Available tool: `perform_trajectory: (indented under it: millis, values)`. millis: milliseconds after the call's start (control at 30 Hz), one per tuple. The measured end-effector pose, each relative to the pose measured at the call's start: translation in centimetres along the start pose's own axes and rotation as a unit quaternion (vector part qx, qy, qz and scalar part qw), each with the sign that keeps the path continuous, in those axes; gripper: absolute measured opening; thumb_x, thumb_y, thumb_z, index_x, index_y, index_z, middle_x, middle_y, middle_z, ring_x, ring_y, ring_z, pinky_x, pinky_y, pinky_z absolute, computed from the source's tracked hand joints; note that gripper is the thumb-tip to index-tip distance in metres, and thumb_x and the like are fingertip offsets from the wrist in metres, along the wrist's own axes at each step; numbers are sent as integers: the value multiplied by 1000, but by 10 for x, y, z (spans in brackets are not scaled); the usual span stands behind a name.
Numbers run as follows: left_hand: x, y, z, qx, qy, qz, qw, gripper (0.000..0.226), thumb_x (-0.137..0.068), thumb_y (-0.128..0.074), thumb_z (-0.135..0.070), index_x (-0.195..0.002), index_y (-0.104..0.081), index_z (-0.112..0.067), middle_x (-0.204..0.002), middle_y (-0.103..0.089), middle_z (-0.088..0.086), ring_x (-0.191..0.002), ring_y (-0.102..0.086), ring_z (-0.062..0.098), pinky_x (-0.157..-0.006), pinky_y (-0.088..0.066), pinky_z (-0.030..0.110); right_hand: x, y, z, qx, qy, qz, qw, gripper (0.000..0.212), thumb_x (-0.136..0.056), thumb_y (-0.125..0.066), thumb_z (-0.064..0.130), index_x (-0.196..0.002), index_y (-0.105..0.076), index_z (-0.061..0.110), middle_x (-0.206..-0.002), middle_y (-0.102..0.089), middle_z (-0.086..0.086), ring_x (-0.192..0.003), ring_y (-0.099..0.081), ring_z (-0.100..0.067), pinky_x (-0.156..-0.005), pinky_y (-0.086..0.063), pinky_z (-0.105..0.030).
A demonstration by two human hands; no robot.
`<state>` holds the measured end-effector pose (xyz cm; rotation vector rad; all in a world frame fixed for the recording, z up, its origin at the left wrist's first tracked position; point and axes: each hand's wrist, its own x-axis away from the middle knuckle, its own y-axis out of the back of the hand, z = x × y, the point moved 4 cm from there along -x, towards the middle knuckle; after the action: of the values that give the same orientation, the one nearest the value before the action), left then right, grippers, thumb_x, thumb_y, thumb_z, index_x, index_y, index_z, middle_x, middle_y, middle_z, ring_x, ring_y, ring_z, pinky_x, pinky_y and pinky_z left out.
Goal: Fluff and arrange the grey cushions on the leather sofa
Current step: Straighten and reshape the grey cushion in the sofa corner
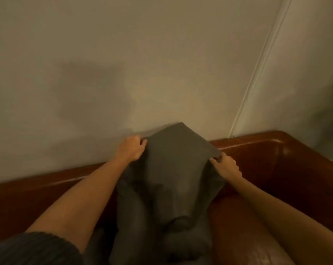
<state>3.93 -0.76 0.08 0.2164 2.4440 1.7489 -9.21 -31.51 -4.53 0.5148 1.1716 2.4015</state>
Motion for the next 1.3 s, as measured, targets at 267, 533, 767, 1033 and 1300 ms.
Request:
perform_trajectory:
  millis: [267,533,767,1033,1300]
  values:
    - [0,-33,16,-3,26,5,1000,58,-100,-23,-54,-145,-36,-19,-149,-37,15,-134,-34,40,-111,-25,53,20,-54,-30,-288,-171,1,942,79,-84,-56,68,-146,-24,30,-152,-20,-13,-131,-36,-44,-100,-41,-64]
    - [1,-54,41,31,55,20,998,71,-94,-21,-67,-152,-23,-26,-154,-32,13,-137,-32,40,-112,-26,53,21,-93,-39,-454,-195,1,869,100,-68,-71,69,-143,-10,45,-151,-30,-11,-130,-41,-38,-106,-39,-58]
    - [13,-43,15,33,92,-36,995,83,-87,-26,-76,-141,-43,-15,-131,-55,21,-122,-47,42,-105,-35,55,15,-91,-61,-488,-248,10,837,131,-55,-81,64,-154,1,34,-155,-29,-11,-136,-37,-39,-106,-38,-61]
    - [43,-52,-19,81,137,-83,984,75,-89,-35,-72,-132,-49,-13,-130,-54,18,-122,-47,39,-101,-38,54,-8,-50,-87,-477,-198,0,856,120,-60,-82,60,-154,-19,23,-148,-41,-9,-131,-45,-34,-106,-42,-55]
    - [46,-84,-64,116,157,56,979,92,-80,-20,-86,-130,-51,-14,-134,-53,20,-122,-49,40,-97,-36,45,-14,10,-162,-453,-151,14,879,111,-59,-80,59,-151,-30,22,-141,-48,-4,-121,-53,-26,-100,-48,-46]
